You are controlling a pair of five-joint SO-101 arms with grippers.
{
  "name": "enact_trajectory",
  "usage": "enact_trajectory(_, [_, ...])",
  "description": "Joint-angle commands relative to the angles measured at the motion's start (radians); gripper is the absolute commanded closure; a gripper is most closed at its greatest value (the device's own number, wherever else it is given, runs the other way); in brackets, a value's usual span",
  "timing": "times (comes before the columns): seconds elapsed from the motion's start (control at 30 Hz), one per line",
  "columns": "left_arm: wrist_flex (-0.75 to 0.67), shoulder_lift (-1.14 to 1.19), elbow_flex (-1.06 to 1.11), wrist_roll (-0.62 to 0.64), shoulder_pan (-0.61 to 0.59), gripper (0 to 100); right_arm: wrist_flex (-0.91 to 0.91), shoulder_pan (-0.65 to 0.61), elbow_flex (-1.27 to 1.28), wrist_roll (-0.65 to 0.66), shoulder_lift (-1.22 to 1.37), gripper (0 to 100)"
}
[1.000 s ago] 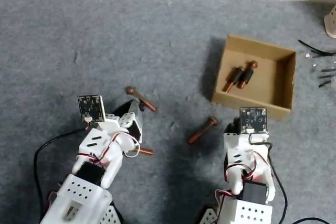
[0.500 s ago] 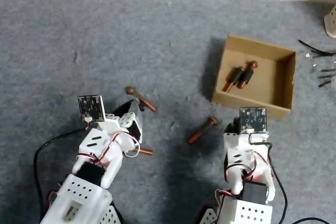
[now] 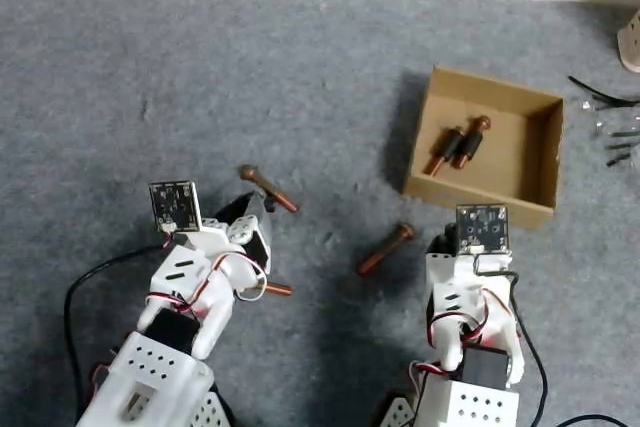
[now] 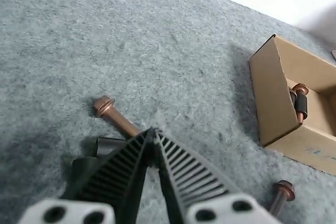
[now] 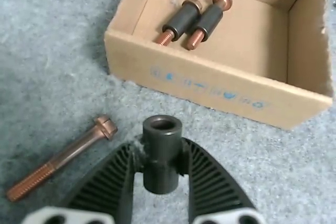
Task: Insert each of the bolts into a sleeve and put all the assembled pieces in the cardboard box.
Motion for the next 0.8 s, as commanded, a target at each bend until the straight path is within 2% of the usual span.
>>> enact_trajectory(0.0, [0.003,-0.015,0.025,-0.005,-0.01,99,-0.038,0.012,0.051,0.014,-0.019,99.4])
enact_trajectory(0.77, [0.017,-0.018,0.025,-0.002,-0.018,99,-0.035,0.012,0.058,0.014,-0.019,99.4])
